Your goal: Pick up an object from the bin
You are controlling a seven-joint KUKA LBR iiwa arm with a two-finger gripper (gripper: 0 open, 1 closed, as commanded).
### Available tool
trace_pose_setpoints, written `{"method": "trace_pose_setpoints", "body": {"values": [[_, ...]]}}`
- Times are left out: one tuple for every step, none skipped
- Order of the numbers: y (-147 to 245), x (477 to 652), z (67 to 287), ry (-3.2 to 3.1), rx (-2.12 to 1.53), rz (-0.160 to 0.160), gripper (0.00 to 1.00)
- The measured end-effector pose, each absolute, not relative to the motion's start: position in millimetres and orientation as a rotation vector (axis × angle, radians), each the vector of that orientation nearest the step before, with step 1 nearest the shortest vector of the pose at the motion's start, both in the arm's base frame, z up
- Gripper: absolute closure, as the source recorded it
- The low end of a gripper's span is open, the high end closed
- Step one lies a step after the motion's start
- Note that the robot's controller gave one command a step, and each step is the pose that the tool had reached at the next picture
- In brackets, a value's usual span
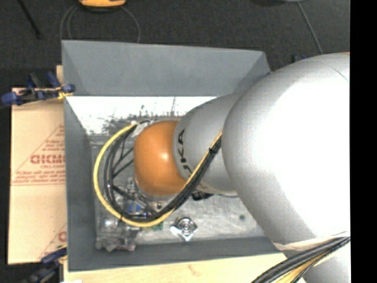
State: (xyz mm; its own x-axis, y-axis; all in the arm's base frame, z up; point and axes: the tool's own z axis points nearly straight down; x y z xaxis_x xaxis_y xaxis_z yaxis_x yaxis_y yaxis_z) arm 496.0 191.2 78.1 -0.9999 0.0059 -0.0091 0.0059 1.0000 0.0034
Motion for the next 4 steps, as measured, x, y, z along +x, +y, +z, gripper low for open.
{"method": "trace_pose_setpoints", "body": {"values": [[189, 496.2, 78, 3.133, 0.015, 0.005, 1.00], [189, 495.9, 78, 3.134, 0.016, 0.004, 0.00], [136, 501.9, 115, 3.085, 0.538, 0.003, 0.00], [153, 491.5, 73, 3.122, 0.255, 0.000, 0.00]]}}
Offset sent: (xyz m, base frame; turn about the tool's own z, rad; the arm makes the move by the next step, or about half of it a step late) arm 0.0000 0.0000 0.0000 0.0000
